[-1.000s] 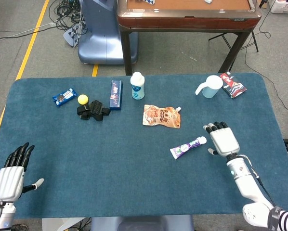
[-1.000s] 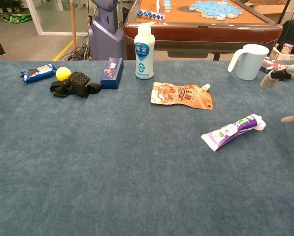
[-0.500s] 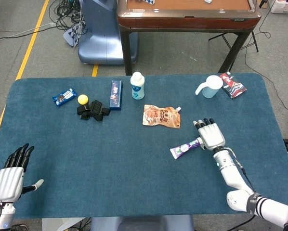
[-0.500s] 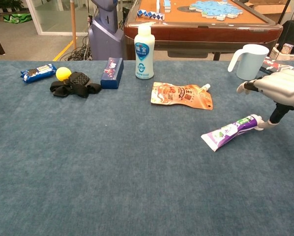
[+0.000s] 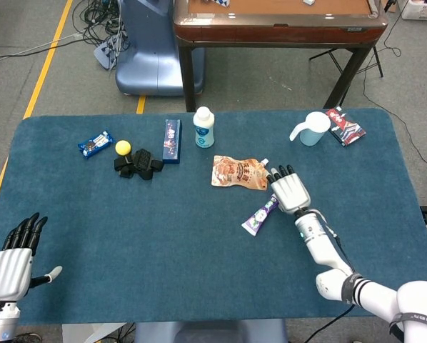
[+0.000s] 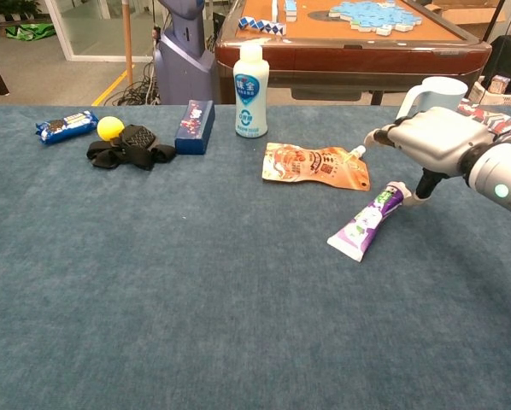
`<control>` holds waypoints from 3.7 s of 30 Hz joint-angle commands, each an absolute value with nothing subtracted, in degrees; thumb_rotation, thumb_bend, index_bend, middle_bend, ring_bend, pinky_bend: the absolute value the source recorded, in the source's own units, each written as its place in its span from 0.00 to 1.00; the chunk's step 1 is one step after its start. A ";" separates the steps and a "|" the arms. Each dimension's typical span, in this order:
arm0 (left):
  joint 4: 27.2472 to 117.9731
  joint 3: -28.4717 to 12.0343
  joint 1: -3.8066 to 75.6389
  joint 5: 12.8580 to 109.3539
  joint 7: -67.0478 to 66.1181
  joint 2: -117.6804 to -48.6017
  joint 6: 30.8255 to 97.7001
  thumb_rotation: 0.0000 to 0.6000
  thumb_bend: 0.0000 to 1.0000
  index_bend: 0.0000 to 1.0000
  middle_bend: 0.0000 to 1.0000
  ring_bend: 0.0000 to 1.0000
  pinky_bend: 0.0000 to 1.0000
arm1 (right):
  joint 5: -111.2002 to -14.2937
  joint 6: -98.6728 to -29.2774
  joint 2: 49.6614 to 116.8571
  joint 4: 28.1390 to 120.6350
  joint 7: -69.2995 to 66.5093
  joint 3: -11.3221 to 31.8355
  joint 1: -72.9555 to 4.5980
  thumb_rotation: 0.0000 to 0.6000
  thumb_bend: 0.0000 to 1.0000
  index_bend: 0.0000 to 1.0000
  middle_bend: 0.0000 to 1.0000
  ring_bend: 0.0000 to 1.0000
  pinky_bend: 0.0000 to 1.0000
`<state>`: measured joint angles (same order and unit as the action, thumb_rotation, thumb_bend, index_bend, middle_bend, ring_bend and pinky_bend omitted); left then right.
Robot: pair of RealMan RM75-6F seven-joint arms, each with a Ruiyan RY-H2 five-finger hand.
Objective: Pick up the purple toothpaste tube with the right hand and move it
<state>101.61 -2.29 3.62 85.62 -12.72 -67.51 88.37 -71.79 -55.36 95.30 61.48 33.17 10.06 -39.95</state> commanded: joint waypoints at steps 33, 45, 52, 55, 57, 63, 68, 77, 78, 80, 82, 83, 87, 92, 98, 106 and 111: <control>99.65 -1.76 3.23 85.88 -9.57 -67.56 87.39 1.00 0.00 0.00 0.00 0.00 0.07 | -67.18 -41.45 81.95 86.63 31.83 3.35 -46.30 1.00 0.04 0.19 0.36 0.16 0.20; 99.94 -1.61 3.50 86.67 -9.74 -67.70 87.14 1.00 0.00 0.00 0.00 0.00 0.07 | -70.43 -45.19 75.07 92.53 30.92 -2.27 -42.60 1.00 0.04 0.20 0.41 0.16 0.18; 100.79 -1.58 3.76 87.12 -10.35 -67.64 86.94 1.00 0.00 0.00 0.00 0.00 0.07 | -73.43 -47.87 69.71 95.42 29.67 -5.63 -39.52 1.00 0.04 0.20 0.43 0.16 0.16; 101.28 -1.59 4.04 87.51 -10.73 -67.68 86.73 1.00 0.00 0.00 0.00 0.00 0.07 | -75.19 -52.21 67.72 96.64 27.50 -4.88 -37.68 1.00 0.04 0.20 0.43 0.16 0.16; 101.50 -1.60 4.14 87.53 -10.95 -67.69 86.59 1.00 0.00 0.00 0.00 0.00 0.07 | -75.76 -54.28 66.96 96.85 25.68 -4.22 -36.66 1.00 0.04 0.20 0.43 0.17 0.16; 101.82 -1.58 4.29 87.30 -10.79 -67.44 86.22 1.00 0.00 0.00 0.00 0.00 0.07 | -70.67 -53.85 66.02 94.76 25.31 -1.88 -36.21 1.00 0.04 0.20 0.42 0.18 0.16; 101.76 -1.49 4.37 87.15 -10.56 -67.58 85.91 1.00 0.00 0.00 0.00 0.00 0.07 | -65.27 -50.74 66.79 92.14 26.21 -0.50 -37.25 1.00 0.04 0.20 0.40 0.18 0.16; 102.18 -1.39 4.58 87.16 -10.72 -67.52 85.56 1.00 0.00 0.00 0.00 0.00 0.07 | -59.86 -43.90 71.14 85.85 25.92 0.99 -40.60 1.00 0.04 0.16 0.33 0.13 0.11; 102.28 -1.38 4.57 87.17 -10.73 -67.46 85.58 1.00 0.00 0.00 0.00 0.00 0.07 | -59.75 -43.31 71.51 85.49 25.62 1.10 -40.90 1.00 0.04 0.15 0.32 0.12 0.11; 102.55 -1.37 4.50 87.21 -10.74 -67.27 85.72 1.00 0.00 0.00 0.00 0.00 0.07 | -60.00 -42.24 72.17 85.13 24.63 1.36 -41.46 1.00 0.04 0.13 0.31 0.11 0.10; 102.76 -1.33 4.39 87.25 -10.79 -67.13 85.92 1.00 0.00 0.00 0.00 0.00 0.07 | -61.07 -41.84 72.57 85.06 23.84 1.43 -41.77 1.00 0.05 0.13 0.30 0.10 0.10; 102.90 -1.27 4.30 87.27 -10.82 -67.04 86.02 1.00 0.00 0.00 0.00 0.00 0.07 | -61.87 -41.57 72.76 85.04 23.21 1.44 -41.94 1.00 0.05 0.13 0.30 0.10 0.09; 103.43 -1.11 4.17 87.43 -10.94 -66.74 86.17 1.00 0.00 0.00 0.00 0.00 0.07 | -64.76 -40.72 73.29 84.86 21.29 1.43 -42.58 1.00 0.06 0.13 0.29 0.08 0.08; 104.05 -1.01 3.90 87.77 -10.85 -66.32 86.68 1.00 0.00 0.00 0.00 0.00 0.07 | -70.09 -41.14 73.12 86.31 18.10 1.15 -42.77 1.00 0.06 0.13 0.29 0.08 0.07; 104.55 -0.87 3.91 87.91 -10.78 -65.93 86.51 1.00 0.00 0.00 0.00 0.00 0.07 | -75.51 -41.09 72.88 88.70 15.01 0.27 -43.16 1.00 0.07 0.13 0.29 0.08 0.07; 104.59 -0.80 3.56 87.90 -10.16 -65.49 86.91 1.00 0.00 0.00 0.00 0.00 0.07 | -80.85 -42.54 72.40 92.78 14.87 -1.22 -43.16 1.00 0.07 0.13 0.29 0.08 0.07; 104.03 -0.73 3.44 87.83 -9.29 -65.42 86.89 1.00 0.00 0.00 0.00 0.00 0.07 | -80.78 -46.12 72.84 93.95 18.91 -1.55 -41.41 1.00 0.07 0.13 0.30 0.08 0.07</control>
<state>104.11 -0.73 3.46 87.86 -9.38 -65.43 86.89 -81.16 -44.47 72.54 93.67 16.84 -1.44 -42.32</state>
